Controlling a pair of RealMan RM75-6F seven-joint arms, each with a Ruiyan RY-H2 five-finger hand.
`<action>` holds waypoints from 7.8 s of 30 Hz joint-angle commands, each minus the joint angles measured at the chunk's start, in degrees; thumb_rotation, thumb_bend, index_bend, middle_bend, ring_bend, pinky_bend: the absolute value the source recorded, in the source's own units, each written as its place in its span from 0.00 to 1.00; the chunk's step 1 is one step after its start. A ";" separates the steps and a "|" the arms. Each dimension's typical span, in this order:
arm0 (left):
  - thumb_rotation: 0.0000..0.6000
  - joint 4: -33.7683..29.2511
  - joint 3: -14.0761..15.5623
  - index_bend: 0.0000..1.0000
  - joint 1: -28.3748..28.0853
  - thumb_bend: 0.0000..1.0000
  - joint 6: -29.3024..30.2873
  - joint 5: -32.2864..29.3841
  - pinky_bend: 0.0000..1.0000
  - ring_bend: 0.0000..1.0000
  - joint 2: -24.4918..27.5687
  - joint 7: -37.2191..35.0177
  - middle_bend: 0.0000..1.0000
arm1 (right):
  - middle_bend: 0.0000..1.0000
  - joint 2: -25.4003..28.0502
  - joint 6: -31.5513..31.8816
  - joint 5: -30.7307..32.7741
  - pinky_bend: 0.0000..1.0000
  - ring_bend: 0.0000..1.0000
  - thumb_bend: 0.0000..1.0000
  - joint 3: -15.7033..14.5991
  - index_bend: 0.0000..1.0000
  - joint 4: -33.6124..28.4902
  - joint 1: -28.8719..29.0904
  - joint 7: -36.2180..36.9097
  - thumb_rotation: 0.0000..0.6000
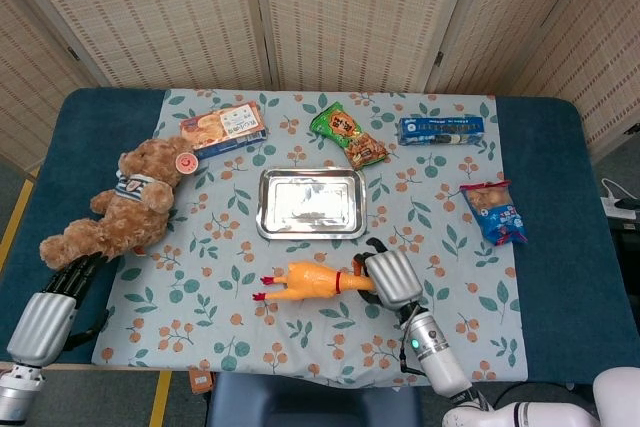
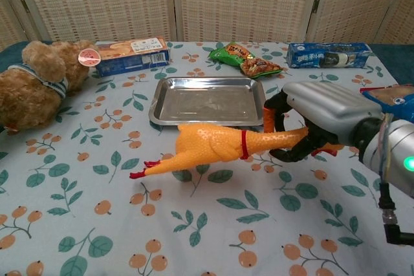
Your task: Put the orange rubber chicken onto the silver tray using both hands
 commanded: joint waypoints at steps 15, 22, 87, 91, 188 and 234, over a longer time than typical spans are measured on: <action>1.00 -17.51 -3.33 0.00 -10.21 0.37 -14.15 -1.39 0.26 0.09 -8.43 12.17 0.06 | 0.57 10.25 2.25 -7.81 0.71 0.61 0.31 0.97 0.84 -4.62 -3.33 15.18 1.00; 1.00 -19.16 -7.51 0.00 -15.30 0.34 -22.32 -11.95 0.19 0.00 -12.50 7.10 0.00 | 0.57 10.00 1.48 -7.58 0.71 0.61 0.31 2.31 0.84 -3.90 -3.15 18.22 1.00; 1.00 -7.29 -15.45 0.26 -26.32 0.47 -24.29 -24.09 0.74 0.49 -29.75 -2.87 0.47 | 0.58 5.79 -2.24 -10.28 0.71 0.61 0.33 5.55 0.84 2.05 -1.17 35.64 1.00; 1.00 -7.23 -15.80 0.42 -26.25 0.54 -23.50 -24.85 0.86 0.61 -30.03 -1.89 0.61 | 0.58 5.63 -2.00 -10.49 0.71 0.61 0.33 5.56 0.84 2.51 -1.29 36.66 1.00; 1.00 -21.31 -18.56 0.00 -28.06 0.39 -45.81 -27.85 0.04 0.00 -11.44 -25.14 0.00 | 0.58 7.20 -1.19 -9.77 0.71 0.61 0.33 5.14 0.84 0.77 -2.36 35.14 1.00; 1.00 -3.42 -12.91 0.00 -20.42 0.38 -26.61 -18.63 0.01 0.00 -5.65 -22.24 0.00 | 0.60 -29.45 -5.71 -2.89 0.71 0.61 0.33 18.17 0.86 62.82 14.28 57.43 1.00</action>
